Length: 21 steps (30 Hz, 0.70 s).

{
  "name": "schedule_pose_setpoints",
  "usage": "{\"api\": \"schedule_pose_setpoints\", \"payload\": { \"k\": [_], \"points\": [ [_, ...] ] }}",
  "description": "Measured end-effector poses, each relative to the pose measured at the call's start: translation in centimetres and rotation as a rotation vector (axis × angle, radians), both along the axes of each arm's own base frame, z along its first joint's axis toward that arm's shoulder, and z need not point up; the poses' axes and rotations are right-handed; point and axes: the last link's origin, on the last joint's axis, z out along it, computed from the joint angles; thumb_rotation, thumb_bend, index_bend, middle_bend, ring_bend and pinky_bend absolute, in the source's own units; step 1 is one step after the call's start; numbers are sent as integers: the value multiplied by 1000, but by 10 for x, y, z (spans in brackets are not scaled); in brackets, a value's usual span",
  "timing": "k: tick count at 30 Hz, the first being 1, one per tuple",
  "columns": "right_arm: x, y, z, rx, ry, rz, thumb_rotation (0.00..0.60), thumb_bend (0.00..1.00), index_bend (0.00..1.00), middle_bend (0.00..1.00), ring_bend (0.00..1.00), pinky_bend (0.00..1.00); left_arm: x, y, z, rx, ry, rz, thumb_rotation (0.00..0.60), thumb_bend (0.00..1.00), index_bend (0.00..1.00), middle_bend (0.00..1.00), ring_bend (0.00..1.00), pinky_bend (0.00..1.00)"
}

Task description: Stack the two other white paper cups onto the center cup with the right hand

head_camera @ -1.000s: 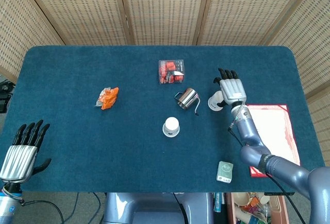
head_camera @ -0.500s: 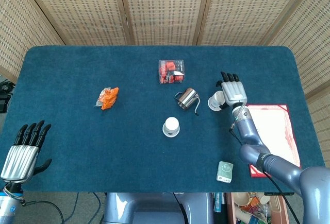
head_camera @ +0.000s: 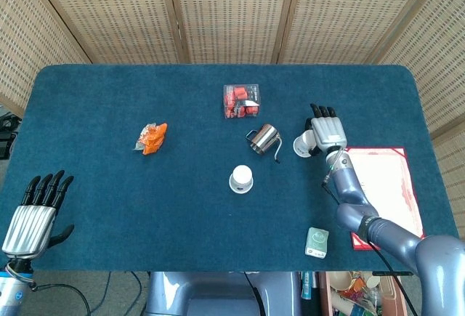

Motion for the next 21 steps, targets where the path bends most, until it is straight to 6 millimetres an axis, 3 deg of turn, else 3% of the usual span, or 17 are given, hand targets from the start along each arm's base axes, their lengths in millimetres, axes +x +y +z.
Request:
{"api": "schedule_pose_setpoints", "payload": {
  "k": [13,21],
  "points": [
    [9,3,2,-9,4,30,600,69,502,50,0,0,0,0,1,1,-8,-1,600,242,0,0,0,0],
    [30,7,28,-59,-18,94,600,69,506,48,0,0,4,-3,2,-1,-9,-17,600,242,0,0,0,0]
  ]
}}
